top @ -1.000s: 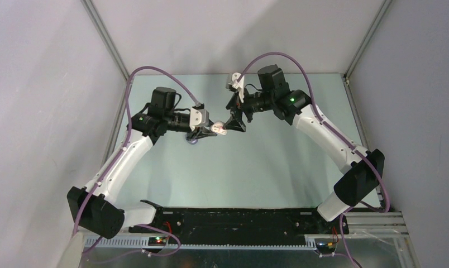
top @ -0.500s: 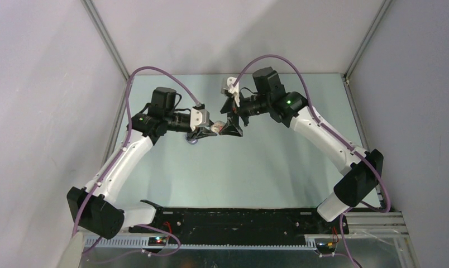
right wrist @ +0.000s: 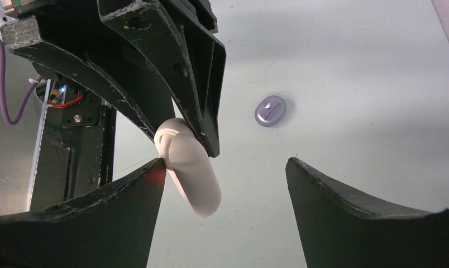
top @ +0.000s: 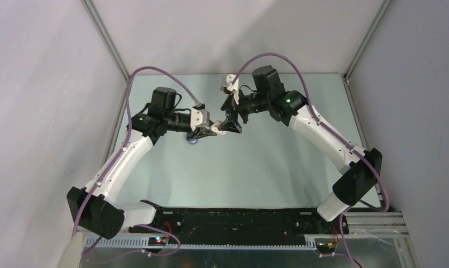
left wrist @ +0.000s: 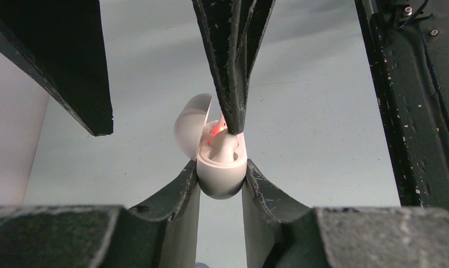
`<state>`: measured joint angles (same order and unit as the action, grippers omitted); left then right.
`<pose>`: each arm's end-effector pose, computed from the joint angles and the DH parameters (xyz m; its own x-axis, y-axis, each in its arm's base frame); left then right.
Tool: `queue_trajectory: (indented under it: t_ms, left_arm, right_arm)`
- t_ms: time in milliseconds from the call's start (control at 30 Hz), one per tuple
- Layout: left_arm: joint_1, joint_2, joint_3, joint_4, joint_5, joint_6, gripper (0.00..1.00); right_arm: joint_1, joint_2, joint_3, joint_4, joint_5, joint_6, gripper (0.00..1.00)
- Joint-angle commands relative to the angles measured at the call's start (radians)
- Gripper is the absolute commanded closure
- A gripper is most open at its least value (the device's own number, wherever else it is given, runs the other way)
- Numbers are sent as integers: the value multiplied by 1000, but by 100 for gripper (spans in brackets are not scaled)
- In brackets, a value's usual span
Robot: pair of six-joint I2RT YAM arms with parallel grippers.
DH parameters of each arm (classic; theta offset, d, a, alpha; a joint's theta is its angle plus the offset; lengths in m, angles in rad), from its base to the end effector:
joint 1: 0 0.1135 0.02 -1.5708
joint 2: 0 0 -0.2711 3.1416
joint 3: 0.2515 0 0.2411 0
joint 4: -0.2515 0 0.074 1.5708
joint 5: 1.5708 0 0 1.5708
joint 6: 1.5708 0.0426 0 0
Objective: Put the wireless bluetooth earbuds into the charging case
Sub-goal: Adjust the earbud with the charging case.
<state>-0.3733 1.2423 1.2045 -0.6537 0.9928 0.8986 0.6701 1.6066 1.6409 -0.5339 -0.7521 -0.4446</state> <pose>0.2133 -0.1219 0.3592 0.2562 0.3588 -0.8976 0.9628 -0.0117 0.2701 0.2588 0.2422 0.4020 0.0582 -0.3546 -0.9332 -0.9952 0.0525 -0.0821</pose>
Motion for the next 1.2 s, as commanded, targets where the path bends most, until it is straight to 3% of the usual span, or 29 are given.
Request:
queue_trajectory:
  t_ms: [0, 433, 833, 1167]
  left_arm:
    - [-8, -27, 11, 21, 12, 4, 100]
    - [-7, -28, 4, 34, 11, -8, 100]
    - [-7, -39, -9, 46, 11, -11, 100]
    - [-9, -41, -8, 41, 5, 13, 100]
  right_arm:
    - [2, 0, 47, 31, -14, -6, 16]
    - [6, 8, 50, -10, -79, -42, 14]
    - [23, 28, 51, 59, 54, 20, 17]
    - [-1, 33, 54, 63, 21, 51, 27]
